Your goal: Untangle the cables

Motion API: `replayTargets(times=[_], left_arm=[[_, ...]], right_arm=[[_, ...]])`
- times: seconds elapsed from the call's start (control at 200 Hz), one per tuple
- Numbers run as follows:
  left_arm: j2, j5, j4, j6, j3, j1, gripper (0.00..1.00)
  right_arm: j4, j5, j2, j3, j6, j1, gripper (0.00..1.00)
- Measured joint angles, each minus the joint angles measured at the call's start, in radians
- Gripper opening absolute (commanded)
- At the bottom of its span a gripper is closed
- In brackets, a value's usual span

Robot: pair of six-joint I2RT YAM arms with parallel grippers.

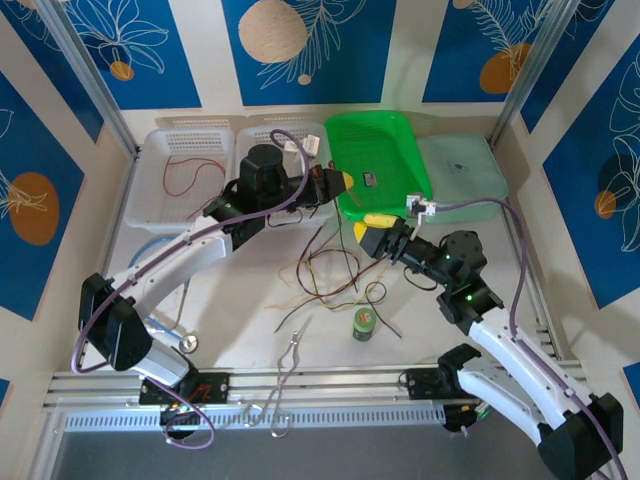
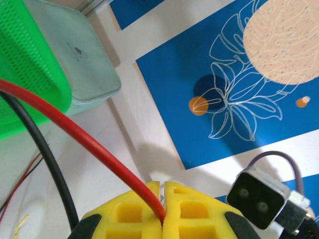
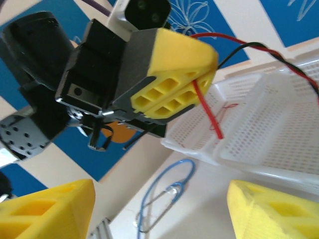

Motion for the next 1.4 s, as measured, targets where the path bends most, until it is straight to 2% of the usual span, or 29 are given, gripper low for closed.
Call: replayTargets(times=[0.12, 0.32, 0.61, 1.126, 1.401], left_arm=[[0.008, 0.001, 0.034, -0.025, 0.0, 0.0, 0.0], [0.021, 0.002, 0.04, -0.026, 0.0, 0.005, 0.0], [0.021, 0.002, 0.04, -0.026, -0.004, 0.011, 0.0], [0.021, 0.002, 0.041, -0.025, -0.005, 0.011, 0.0], [0.021, 0.002, 0.041, -0.026, -0.008, 0.011, 0.0]], right_arm=[[0.097, 0.087, 0.054, -0.034, 0.091, 0.074, 0.58], [0.134, 0.241, 0.123, -0.04, 0.257, 0.194, 0.48], [0.22, 0.434, 0.192, -0.039, 0.469, 0.327, 0.48], [0.424, 0.432, 0.365, 0.026, 0.58, 0.352, 0.45], [0.468, 0.413, 0.402, 0.037, 0.596, 0.356, 0.33]])
